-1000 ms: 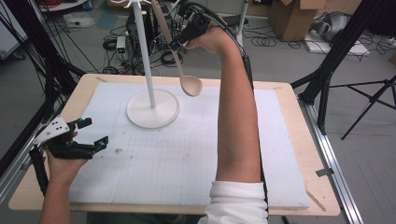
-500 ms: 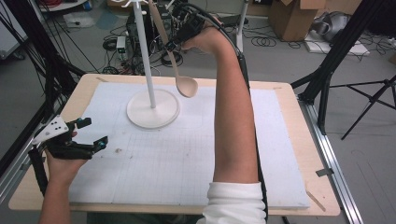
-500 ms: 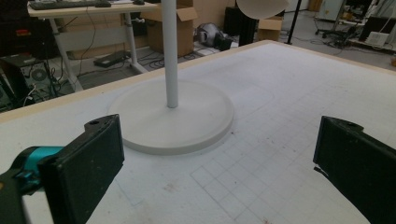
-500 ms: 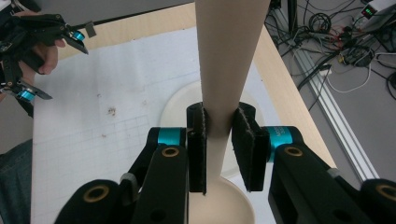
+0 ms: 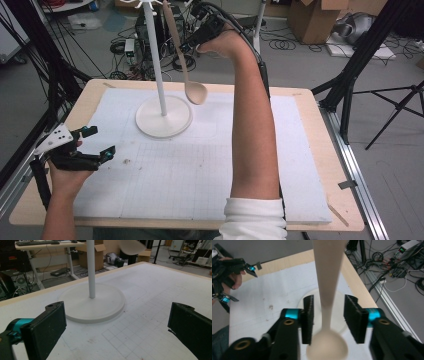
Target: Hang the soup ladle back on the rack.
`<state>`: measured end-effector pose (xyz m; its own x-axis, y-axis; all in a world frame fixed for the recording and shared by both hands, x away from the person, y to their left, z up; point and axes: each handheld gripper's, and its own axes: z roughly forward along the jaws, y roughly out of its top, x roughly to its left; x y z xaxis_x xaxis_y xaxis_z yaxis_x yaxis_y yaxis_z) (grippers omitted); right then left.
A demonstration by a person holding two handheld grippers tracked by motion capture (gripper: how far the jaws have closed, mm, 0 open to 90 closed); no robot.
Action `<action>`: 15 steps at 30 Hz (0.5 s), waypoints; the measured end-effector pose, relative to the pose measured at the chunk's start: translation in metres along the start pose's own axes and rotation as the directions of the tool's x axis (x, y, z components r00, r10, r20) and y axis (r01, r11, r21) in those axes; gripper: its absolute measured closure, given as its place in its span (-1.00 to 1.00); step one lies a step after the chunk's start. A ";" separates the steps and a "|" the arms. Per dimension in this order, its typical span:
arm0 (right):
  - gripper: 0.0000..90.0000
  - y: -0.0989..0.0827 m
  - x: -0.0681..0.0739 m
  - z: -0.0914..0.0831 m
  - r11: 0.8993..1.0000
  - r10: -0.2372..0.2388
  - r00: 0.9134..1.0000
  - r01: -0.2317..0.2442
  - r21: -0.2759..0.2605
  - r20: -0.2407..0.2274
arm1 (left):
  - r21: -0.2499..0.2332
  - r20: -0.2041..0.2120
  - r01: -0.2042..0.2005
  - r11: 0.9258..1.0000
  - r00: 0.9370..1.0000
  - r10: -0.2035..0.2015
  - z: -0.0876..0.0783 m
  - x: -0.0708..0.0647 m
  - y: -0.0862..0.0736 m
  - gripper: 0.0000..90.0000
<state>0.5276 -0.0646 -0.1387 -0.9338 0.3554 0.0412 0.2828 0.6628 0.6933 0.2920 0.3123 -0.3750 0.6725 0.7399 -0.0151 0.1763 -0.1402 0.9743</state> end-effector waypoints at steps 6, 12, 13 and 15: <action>-0.11 -0.021 0.002 -0.020 0.999 0.037 0.999 -0.036 -0.034 0.036 | -0.001 0.004 -0.002 1.000 1.000 0.002 0.002 -0.002 0.001 -0.95; -0.29 -0.054 0.012 -0.046 0.994 0.036 0.996 -0.028 -0.102 0.077 | 0.012 0.012 -0.010 1.000 1.000 0.010 0.005 -0.005 0.001 -0.95; -0.32 -0.059 0.014 -0.050 0.993 0.040 0.996 -0.030 -0.114 0.081 | 0.014 0.013 -0.011 1.000 1.000 0.011 0.006 -0.005 0.002 -0.95; -0.38 -0.071 0.020 -0.058 0.990 0.039 0.995 -0.026 -0.136 0.092 | 0.017 0.013 -0.011 1.000 1.000 0.011 0.006 -0.006 0.002 -0.95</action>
<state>0.4763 -0.1433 -0.1456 -0.8981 0.4399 0.0017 0.2747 0.5577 0.7833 0.2931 0.3036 -0.3745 0.6833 0.7301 -0.0075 0.1812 -0.1596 0.9704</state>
